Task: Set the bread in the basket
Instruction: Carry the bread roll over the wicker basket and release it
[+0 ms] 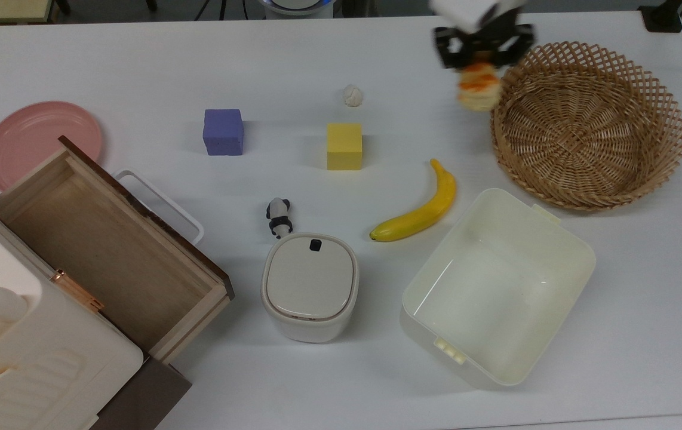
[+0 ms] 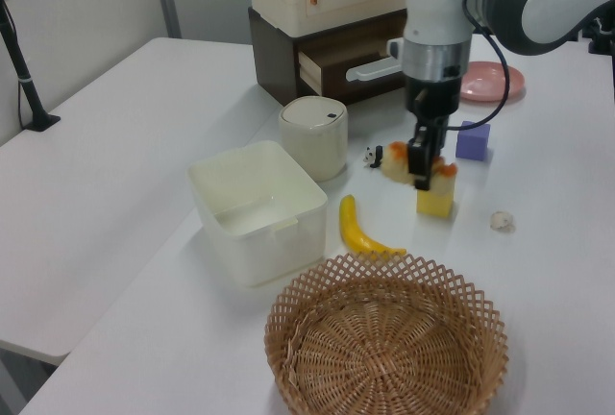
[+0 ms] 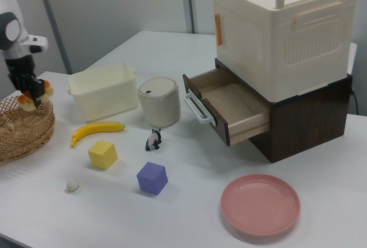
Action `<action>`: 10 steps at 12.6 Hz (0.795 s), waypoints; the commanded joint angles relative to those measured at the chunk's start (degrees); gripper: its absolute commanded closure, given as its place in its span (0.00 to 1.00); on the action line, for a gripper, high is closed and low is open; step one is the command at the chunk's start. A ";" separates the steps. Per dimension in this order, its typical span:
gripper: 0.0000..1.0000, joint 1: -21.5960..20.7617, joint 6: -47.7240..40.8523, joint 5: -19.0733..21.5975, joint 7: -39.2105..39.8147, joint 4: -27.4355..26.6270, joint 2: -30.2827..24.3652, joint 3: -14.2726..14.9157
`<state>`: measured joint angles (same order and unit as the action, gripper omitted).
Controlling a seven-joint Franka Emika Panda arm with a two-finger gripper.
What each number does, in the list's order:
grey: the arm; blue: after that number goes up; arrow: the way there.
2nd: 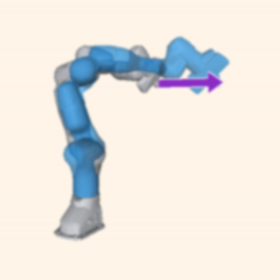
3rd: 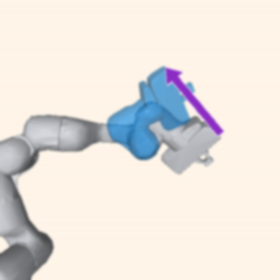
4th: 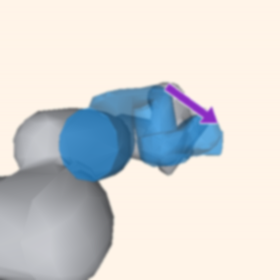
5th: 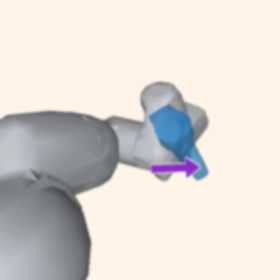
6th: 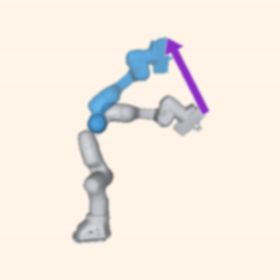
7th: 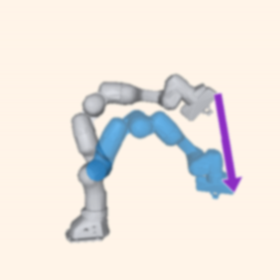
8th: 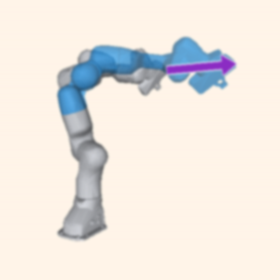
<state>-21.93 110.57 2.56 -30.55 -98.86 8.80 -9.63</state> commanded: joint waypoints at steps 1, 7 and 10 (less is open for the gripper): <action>0.50 -8.38 -1.50 -0.71 -7.23 11.48 11.66 1.19; 0.00 -12.00 -0.52 -3.79 -14.27 13.78 14.51 0.67; 0.00 -4.65 -9.89 -5.90 -10.00 13.26 7.57 -2.05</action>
<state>-32.82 109.90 -1.47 -43.59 -84.62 23.41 -9.47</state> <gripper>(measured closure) 0.000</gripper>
